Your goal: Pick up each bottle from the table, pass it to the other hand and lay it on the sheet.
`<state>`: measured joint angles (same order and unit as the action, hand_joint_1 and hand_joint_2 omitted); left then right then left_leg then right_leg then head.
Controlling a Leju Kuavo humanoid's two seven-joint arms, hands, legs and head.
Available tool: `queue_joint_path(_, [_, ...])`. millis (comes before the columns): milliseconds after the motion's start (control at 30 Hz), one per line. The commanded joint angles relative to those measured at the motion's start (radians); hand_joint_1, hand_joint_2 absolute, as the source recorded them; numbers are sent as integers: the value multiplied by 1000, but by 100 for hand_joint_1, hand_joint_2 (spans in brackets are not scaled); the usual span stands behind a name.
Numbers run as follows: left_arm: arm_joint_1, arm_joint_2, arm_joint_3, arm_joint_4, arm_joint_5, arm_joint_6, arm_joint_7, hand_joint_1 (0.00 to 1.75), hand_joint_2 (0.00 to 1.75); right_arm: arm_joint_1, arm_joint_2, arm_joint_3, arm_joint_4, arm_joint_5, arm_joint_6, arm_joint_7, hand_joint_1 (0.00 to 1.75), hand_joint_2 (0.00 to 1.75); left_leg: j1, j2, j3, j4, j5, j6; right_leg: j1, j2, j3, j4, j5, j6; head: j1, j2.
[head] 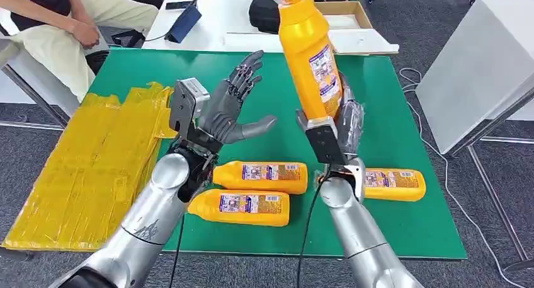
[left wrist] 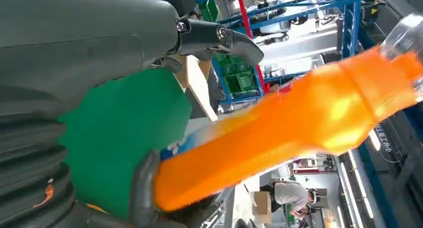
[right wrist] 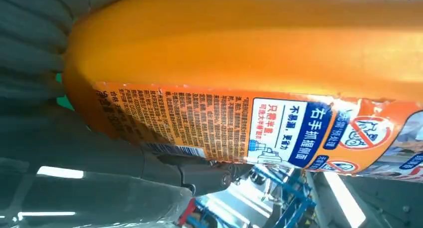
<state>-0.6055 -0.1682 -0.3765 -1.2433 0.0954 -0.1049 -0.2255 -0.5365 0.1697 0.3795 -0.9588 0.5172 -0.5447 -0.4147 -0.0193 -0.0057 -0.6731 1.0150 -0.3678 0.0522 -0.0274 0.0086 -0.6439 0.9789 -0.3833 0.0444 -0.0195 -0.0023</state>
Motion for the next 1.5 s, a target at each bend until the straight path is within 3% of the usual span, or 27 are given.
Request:
queue_joint_path(33, [-64,1,-23,111,28,-13,8,0,175,-119,96,109,273,12,-17,-9,175,175,2,4,10,0,-4,-7,2,3,9,-1,-2,-5,0,0])
queue_joint_path(200, [-75,-10,-27,114,51,-28,11,0,175,-154,125,138,342,0,-50,-56,175,175,1,1,4,0,-2,-3,1,0,3,0,-1,-3,0,0])
queue_joint_path(333, [-92,-14,-27,109,70,-33,22,0,175,-161,136,153,360,-14,-60,-76,175,175,2,1,8,1,-3,-6,2,-1,8,0,-3,-5,0,0])
queue_joint_path(1033, [-118,-14,-26,133,112,-39,35,0,175,-153,153,209,413,15,-92,-80,175,175,2,-1,5,0,-2,-4,1,-3,6,-1,-2,-3,0,0])
queue_joint_path(1500, [-132,-2,-37,196,183,-33,32,0,175,-126,167,331,511,73,-128,-51,175,175,2,-1,7,0,-3,-5,2,-3,8,-1,-3,-4,0,0])
